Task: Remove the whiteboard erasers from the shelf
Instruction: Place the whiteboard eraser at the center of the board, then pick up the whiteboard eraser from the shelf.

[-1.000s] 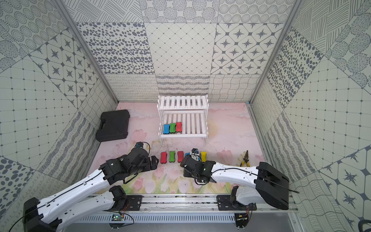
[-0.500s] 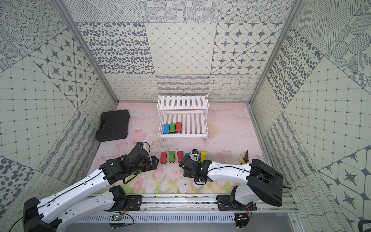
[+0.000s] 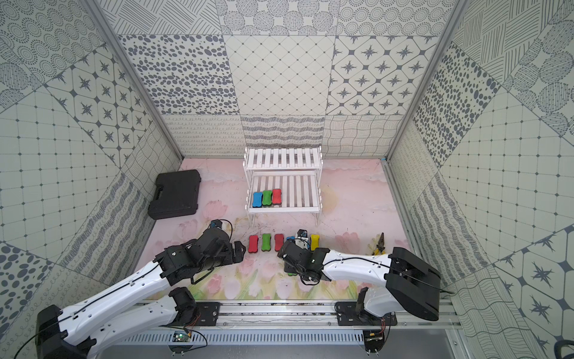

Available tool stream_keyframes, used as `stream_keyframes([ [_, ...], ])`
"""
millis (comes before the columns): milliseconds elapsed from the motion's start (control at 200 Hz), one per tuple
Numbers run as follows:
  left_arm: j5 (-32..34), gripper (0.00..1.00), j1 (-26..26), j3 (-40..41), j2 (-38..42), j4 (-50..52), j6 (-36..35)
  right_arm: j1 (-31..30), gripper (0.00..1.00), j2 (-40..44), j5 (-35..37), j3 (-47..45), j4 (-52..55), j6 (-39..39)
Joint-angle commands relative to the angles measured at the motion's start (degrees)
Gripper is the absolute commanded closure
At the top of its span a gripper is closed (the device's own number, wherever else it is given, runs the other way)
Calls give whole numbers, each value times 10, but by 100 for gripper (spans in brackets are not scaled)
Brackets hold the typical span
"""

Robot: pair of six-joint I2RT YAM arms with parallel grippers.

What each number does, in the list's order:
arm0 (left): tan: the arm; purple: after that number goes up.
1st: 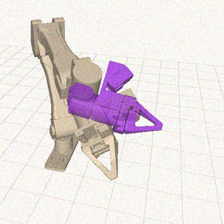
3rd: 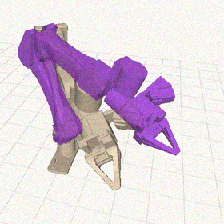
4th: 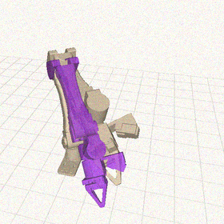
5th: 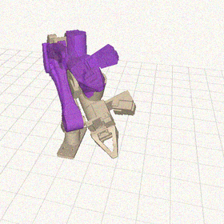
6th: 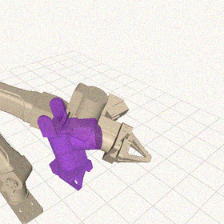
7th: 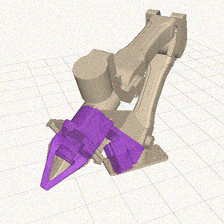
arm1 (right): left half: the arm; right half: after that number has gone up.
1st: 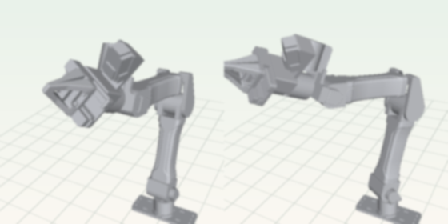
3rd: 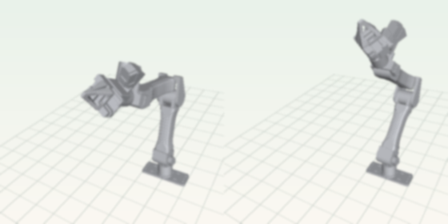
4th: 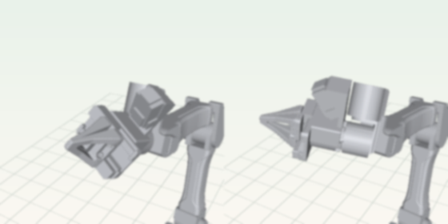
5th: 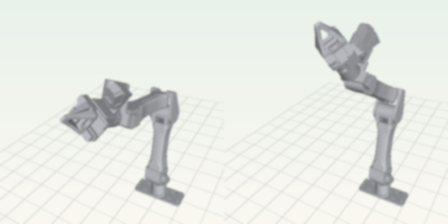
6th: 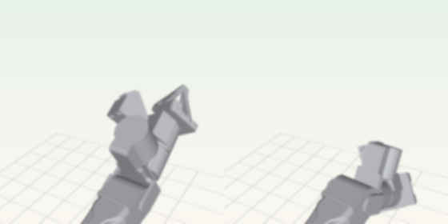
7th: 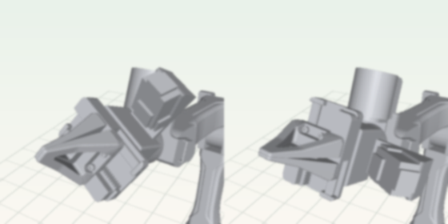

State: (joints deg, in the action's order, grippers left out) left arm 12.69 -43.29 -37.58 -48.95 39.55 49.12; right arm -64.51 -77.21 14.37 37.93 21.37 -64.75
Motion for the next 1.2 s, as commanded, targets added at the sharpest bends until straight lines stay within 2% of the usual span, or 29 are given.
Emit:
stream_keyframes([
  [0,-23,1,1,-25,-12,3,-28,1,52,50,25,7,8,20],
  [155,-12,2,-29,-70,-55,-4,-46,1,55,116,60,4,36,79],
  [310,29,5,-73,-173,-135,-6,-85,19,57,187,83,-15,48,127],
  [550,36,15,-74,-323,-270,-46,-156,80,57,265,71,-34,80,147],
  [785,53,19,-67,-440,-398,-101,-226,103,57,307,71,-47,98,142],
  [980,23,20,-32,-496,-471,-120,-228,106,57,314,72,-50,108,140],
  [1191,26,21,-28,-507,-509,-154,-239,115,57,320,70,-55,111,139],
])
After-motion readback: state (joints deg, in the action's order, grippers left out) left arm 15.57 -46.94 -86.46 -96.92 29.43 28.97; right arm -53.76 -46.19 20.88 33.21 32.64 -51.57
